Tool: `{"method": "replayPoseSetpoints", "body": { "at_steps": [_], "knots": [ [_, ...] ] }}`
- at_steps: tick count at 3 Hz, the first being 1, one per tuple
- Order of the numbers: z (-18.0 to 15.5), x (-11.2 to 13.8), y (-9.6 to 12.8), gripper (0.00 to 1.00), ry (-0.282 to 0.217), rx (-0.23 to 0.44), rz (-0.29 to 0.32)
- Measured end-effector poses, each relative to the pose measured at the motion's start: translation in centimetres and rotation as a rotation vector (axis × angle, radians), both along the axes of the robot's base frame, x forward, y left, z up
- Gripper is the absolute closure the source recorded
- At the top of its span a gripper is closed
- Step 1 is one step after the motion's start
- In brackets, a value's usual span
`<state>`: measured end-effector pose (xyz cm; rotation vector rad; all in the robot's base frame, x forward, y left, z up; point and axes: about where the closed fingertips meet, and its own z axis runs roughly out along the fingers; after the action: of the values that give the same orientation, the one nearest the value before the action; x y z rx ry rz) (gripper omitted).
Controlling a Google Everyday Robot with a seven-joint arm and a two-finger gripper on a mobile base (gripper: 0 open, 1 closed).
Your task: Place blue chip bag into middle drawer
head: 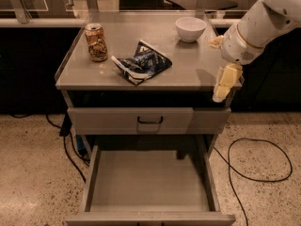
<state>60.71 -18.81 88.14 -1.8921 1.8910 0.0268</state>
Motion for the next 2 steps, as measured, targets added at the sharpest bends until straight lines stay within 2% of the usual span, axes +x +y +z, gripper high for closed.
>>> {"method": "replayPoseSetpoints", "body": {
  "at_steps": [1,2],
  "knots": [
    [-0.6,0.6,0.5,0.0,-0.008,0.015,0.021],
    [-1.1,3.2,2.9,0.0,-0.03,0.054,0.1]
  ]
}}
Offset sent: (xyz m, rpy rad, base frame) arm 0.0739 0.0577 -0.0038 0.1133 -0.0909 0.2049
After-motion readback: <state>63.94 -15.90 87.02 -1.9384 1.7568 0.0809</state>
